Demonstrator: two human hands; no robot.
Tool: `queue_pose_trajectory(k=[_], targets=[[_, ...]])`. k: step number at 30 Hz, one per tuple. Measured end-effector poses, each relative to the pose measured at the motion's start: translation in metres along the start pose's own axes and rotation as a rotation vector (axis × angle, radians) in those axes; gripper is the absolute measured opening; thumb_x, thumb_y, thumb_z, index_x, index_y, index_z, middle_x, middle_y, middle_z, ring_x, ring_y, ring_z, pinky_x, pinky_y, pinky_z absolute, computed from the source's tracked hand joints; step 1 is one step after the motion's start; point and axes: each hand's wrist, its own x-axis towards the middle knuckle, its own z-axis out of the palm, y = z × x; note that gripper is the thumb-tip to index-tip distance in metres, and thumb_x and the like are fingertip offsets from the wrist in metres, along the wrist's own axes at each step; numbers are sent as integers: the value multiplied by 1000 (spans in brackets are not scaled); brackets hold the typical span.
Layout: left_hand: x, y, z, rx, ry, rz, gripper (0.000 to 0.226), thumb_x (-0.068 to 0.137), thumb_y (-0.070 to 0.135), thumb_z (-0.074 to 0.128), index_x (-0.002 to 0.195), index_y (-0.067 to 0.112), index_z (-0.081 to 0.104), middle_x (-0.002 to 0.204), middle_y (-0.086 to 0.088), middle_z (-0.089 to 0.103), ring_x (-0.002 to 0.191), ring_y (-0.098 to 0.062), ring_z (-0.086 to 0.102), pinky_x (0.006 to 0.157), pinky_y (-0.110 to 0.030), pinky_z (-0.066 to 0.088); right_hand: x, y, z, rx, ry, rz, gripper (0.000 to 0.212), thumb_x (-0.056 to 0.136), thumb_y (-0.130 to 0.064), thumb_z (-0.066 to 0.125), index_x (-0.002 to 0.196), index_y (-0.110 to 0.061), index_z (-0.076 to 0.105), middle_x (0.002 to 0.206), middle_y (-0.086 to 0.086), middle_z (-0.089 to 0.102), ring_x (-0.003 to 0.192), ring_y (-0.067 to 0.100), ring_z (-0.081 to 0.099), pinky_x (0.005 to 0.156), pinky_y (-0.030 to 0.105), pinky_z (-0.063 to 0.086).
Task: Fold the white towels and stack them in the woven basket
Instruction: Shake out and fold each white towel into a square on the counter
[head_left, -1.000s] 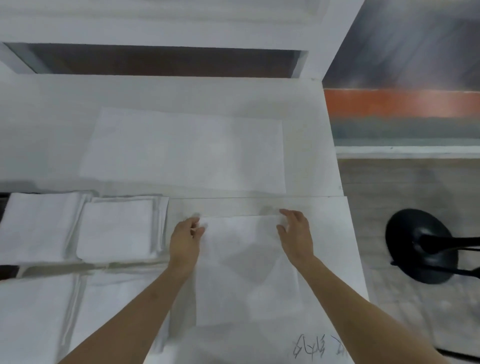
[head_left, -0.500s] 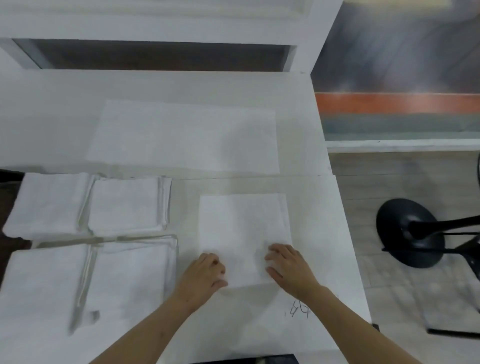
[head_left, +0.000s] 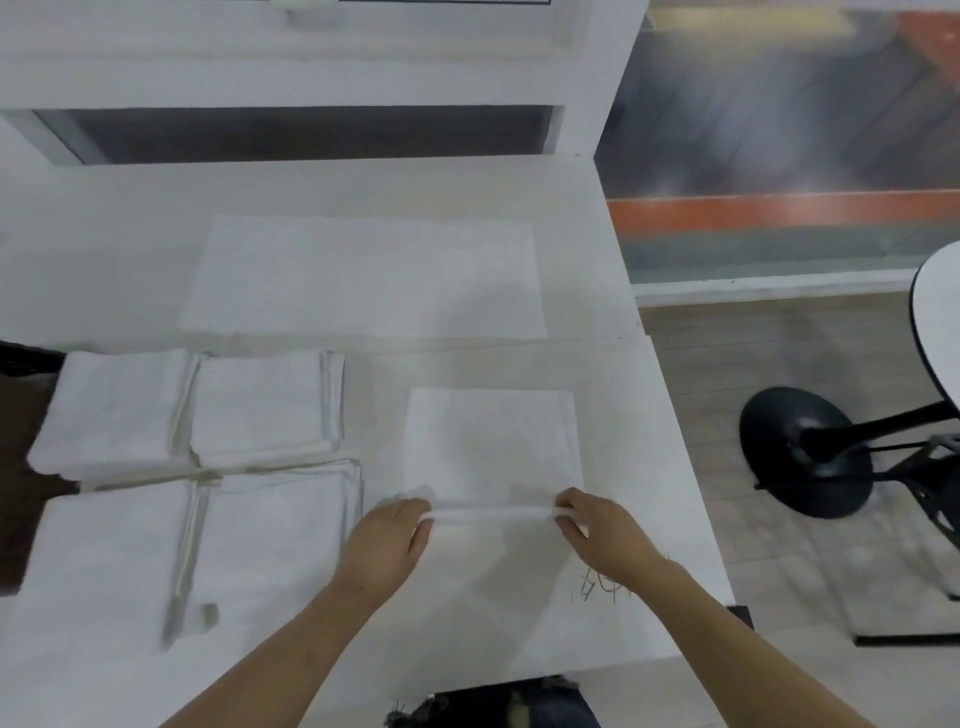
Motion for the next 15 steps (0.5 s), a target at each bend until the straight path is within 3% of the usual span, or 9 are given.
queue_pose_trajectory(k=[2, 7, 15], targets=[[5, 3, -16, -64, 32, -41, 31, 102, 44, 39, 110, 25, 62, 93, 6, 67, 77, -18, 66, 64, -33, 53, 1, -9, -18, 103, 30, 26, 4, 101, -35, 61, 100, -31, 60, 77, -13, 65, 69, 11, 62, 64, 31, 52], [41, 6, -38, -230, 111, -82, 18, 106, 36, 48, 114, 26, 60, 98, 13, 56, 81, -10, 61, 69, -30, 49, 22, -26, -47, 324, 118, 137, 2, 98, -26, 69, 99, -26, 68, 83, -12, 71, 75, 7, 66, 67, 18, 48], [120, -2, -34, -131, 43, -141, 26, 103, 45, 47, 113, 27, 63, 104, 4, 62, 86, -24, 67, 74, -42, 56, 77, -11, -46, 190, 136, 255, 8, 98, -32, 64, 101, -26, 67, 86, -10, 70, 77, 9, 65, 66, 26, 51]])
